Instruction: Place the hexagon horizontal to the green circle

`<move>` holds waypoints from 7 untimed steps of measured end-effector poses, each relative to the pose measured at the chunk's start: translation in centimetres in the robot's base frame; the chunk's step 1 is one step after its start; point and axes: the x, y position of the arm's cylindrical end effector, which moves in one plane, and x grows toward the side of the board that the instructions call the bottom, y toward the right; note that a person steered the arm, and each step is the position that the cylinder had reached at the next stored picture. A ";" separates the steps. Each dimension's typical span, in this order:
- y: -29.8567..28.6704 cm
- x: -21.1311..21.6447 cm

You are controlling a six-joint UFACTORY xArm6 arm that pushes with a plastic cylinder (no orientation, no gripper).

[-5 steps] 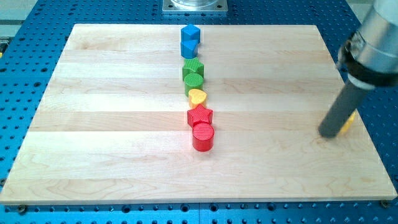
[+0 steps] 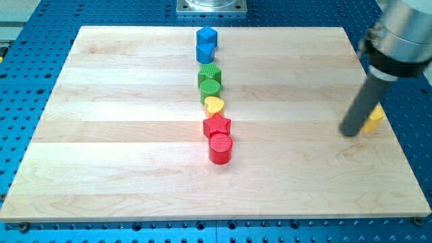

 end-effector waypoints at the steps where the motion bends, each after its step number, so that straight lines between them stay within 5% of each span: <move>1: -1.0 3.9; 2: 6.7 4.2; 3: 6.7 1.4; 4: 1.7 -4.5; 7: -5.5 -6.0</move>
